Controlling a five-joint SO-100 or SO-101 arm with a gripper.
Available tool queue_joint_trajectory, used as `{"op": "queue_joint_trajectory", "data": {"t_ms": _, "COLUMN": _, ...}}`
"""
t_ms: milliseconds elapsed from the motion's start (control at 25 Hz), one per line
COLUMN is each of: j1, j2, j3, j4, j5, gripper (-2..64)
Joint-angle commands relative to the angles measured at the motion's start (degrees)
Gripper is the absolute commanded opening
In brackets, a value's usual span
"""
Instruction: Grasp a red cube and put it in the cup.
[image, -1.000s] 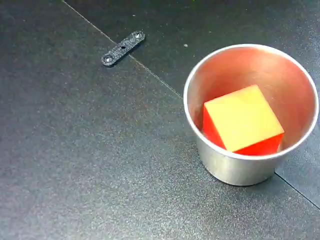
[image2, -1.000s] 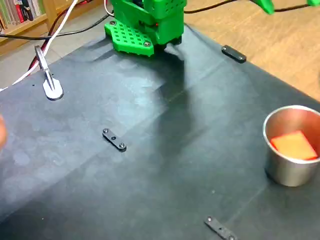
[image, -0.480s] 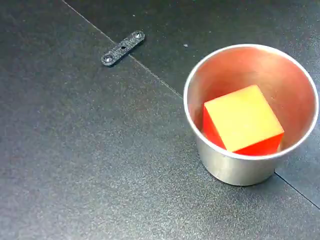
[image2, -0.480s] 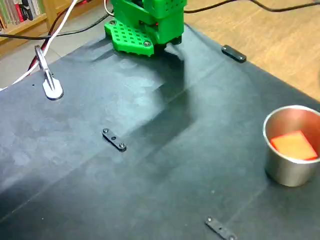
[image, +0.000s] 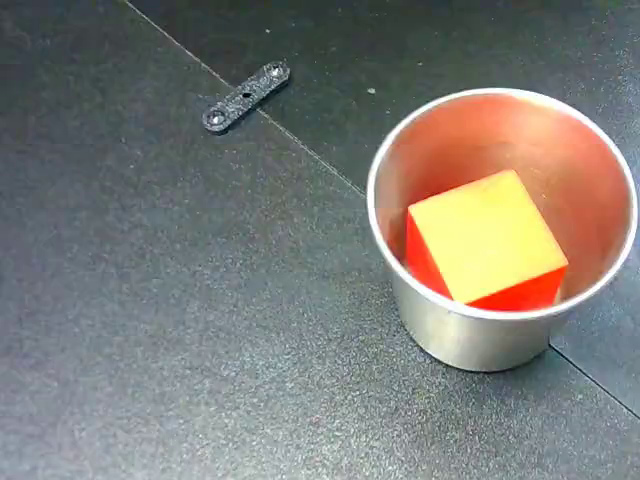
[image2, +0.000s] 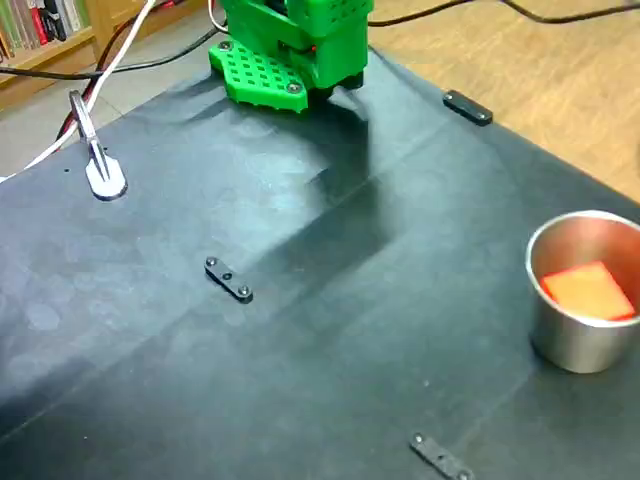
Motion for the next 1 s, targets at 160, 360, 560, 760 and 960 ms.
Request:
{"op": "queue_joint_trajectory", "data": {"t_ms": 160, "j1": -0.2, "j2": -0.1, "j3": -0.2, "j4": -0.4, "j5": -4.4, "gripper": 27.6}}
{"op": "queue_joint_trajectory", "data": {"t_ms": 360, "j1": -0.3, "j2": 0.0, "j3": -0.2, "j4": -0.2, "j5": -4.4, "gripper": 27.5}}
{"op": "queue_joint_trajectory", "data": {"t_ms": 560, "j1": -0.3, "j2": 0.4, "j3": -0.2, "j4": 0.2, "j5": -4.1, "gripper": 27.5}}
{"op": "queue_joint_trajectory", "data": {"t_ms": 760, "j1": -0.3, "j2": 0.9, "j3": -0.2, "j4": 0.2, "j5": -4.4, "gripper": 27.5}}
{"op": "queue_joint_trajectory", "data": {"t_ms": 960, "j1": -0.2, "j2": 1.1, "j3": -0.2, "j4": 0.2, "j5": -4.4, "gripper": 27.3}}
